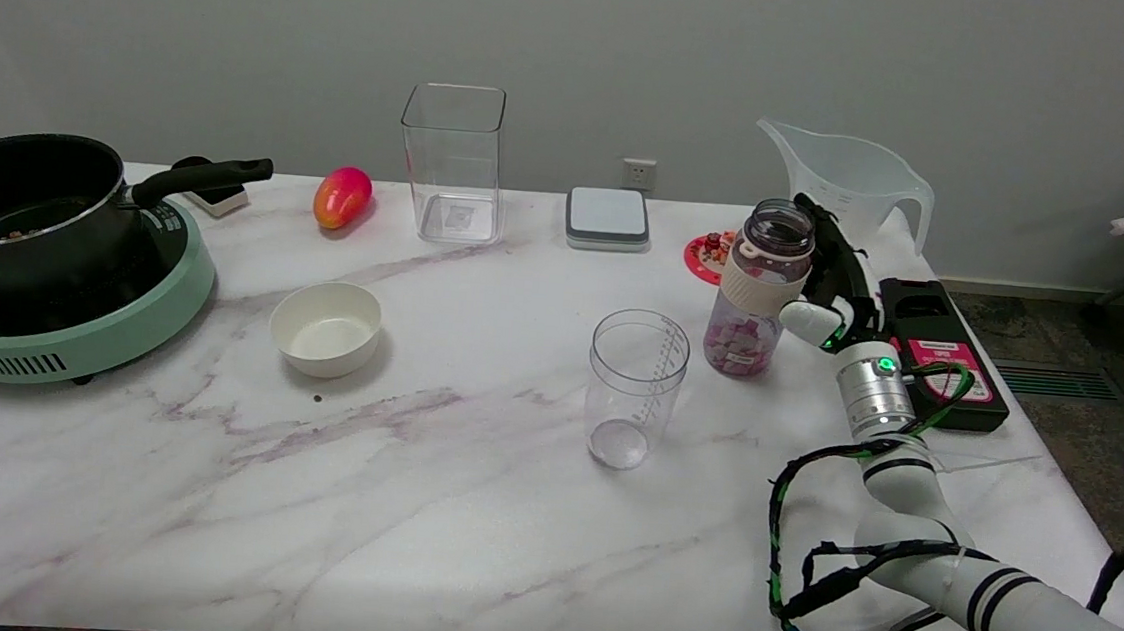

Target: Pick up the black bottle.

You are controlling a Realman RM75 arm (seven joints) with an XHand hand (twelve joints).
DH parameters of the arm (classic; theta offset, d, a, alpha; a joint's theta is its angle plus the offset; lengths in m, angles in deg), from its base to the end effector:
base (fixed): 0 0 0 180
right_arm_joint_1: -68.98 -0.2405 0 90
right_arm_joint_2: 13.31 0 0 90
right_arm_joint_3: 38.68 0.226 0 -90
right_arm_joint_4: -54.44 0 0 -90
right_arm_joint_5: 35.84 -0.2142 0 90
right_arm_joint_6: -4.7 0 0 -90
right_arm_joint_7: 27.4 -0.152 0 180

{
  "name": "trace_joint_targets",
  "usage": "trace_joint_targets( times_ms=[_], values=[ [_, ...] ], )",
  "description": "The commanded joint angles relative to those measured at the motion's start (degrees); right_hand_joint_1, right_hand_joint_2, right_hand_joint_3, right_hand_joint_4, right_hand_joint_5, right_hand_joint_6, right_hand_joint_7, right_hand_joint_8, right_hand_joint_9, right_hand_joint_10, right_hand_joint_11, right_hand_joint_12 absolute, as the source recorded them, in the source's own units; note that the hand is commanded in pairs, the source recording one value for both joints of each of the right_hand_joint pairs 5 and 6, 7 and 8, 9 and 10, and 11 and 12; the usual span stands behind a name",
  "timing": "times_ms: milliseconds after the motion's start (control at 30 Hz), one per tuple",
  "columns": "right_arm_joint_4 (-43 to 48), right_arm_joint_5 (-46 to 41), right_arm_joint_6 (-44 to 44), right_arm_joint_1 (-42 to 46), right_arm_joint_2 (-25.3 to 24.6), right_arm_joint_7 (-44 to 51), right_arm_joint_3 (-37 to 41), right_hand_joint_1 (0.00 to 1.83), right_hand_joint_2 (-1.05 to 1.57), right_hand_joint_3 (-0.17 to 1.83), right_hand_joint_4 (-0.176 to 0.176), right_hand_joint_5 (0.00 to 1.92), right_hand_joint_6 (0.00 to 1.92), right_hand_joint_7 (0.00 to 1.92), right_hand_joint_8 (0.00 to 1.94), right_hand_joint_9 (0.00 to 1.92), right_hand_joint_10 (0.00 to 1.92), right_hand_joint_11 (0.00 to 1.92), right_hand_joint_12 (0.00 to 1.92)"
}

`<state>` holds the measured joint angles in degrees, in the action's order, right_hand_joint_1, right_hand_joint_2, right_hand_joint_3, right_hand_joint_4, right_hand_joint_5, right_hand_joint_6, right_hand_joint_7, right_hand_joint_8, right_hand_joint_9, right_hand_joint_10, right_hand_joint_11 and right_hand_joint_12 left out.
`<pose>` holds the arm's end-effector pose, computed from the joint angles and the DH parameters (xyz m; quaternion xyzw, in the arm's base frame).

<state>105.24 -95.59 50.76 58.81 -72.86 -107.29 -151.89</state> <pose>-0.2867 -0.3531 0.4147 0.4387 -0.3892 0.6365 0.5009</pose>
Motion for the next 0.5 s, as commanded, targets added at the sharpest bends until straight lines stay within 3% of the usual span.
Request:
trace_joint_targets(
  times_ms=[33,400,500],
  values=[
    [-3.18,2.15,0.09,-2.73,-1.63,-0.91,-1.95,1.23,-0.84,0.99,0.000,0.27,0.27,0.45,0.45,0.47,0.47,0.50,0.50],
    [-3.12,2.35,-0.92,-3.06,-1.71,-0.91,-2.03,1.30,-0.72,0.99,0.000,0.33,0.33,0.54,0.54,0.48,0.48,0.50,0.50],
    [-3.19,2.35,-1.10,-3.21,-1.71,-0.91,-2.26,1.33,-0.61,0.92,0.000,0.34,0.34,0.62,0.62,0.48,0.48,0.50,0.50]
  ],
)
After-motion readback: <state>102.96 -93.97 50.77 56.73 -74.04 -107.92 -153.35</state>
